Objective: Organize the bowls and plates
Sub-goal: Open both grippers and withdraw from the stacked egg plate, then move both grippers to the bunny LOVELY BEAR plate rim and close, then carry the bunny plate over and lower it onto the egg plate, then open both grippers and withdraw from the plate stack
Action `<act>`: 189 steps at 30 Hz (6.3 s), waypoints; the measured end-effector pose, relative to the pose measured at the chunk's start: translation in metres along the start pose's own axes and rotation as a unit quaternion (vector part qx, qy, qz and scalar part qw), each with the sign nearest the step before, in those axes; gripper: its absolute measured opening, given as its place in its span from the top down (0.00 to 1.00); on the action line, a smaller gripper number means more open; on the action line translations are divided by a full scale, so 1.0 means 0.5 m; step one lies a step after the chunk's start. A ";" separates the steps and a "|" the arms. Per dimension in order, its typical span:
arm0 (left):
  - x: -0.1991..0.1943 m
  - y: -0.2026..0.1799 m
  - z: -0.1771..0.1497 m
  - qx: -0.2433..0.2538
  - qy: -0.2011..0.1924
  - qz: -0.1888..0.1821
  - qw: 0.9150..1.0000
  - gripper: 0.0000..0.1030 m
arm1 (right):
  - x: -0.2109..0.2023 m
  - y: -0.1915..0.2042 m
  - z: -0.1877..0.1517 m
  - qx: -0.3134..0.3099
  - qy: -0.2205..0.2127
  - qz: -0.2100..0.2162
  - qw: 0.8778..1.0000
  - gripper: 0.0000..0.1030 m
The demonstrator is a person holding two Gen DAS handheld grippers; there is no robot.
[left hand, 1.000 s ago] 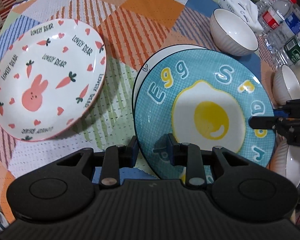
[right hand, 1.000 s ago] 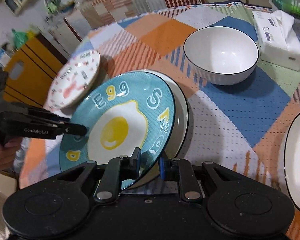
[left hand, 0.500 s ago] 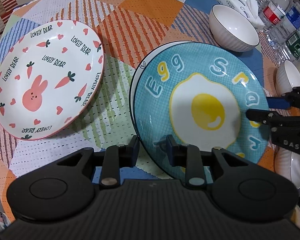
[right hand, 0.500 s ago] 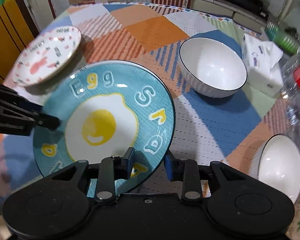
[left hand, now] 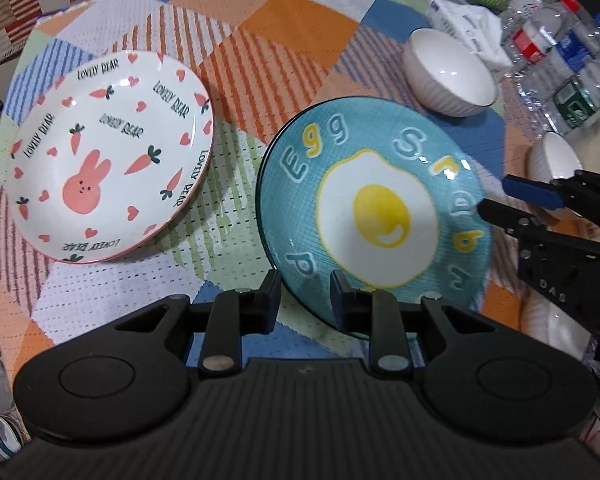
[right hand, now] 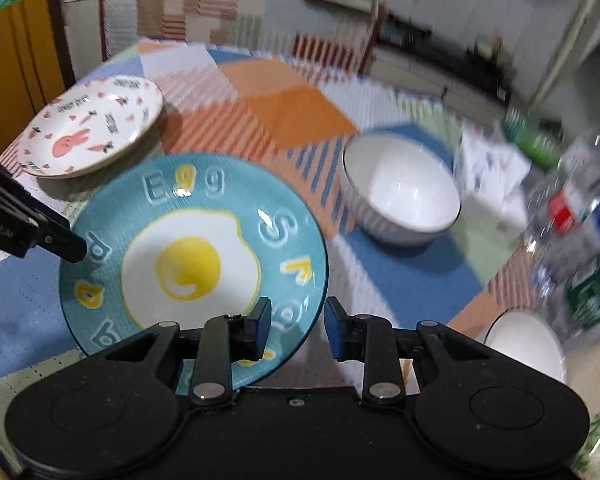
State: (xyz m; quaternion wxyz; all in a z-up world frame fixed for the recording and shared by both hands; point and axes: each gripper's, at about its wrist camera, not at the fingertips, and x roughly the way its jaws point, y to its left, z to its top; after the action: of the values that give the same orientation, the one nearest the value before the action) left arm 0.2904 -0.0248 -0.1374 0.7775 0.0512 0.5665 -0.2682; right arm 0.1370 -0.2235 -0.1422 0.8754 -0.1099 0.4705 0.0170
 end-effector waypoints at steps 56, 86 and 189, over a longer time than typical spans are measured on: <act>-0.045 0.337 0.021 -0.094 -0.126 0.145 0.977 0.42 | 0.186 0.122 0.305 0.129 -0.051 0.214 0.967 0.27; 0.021 0.422 0.006 -0.209 -0.086 0.081 0.971 0.73 | 0.322 0.134 0.267 0.170 0.036 0.289 0.942 0.85; -0.178 -0.173 -0.112 -0.013 -0.081 0.051 0.995 0.72 | -0.189 -0.117 -0.086 0.082 -0.109 0.087 0.987 0.62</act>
State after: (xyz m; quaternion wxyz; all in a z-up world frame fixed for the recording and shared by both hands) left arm 0.1826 -0.0452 -0.0568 0.8342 0.0474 0.5016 -0.2242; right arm 0.0571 -0.2828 -0.0766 0.9227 0.0062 0.3796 0.0664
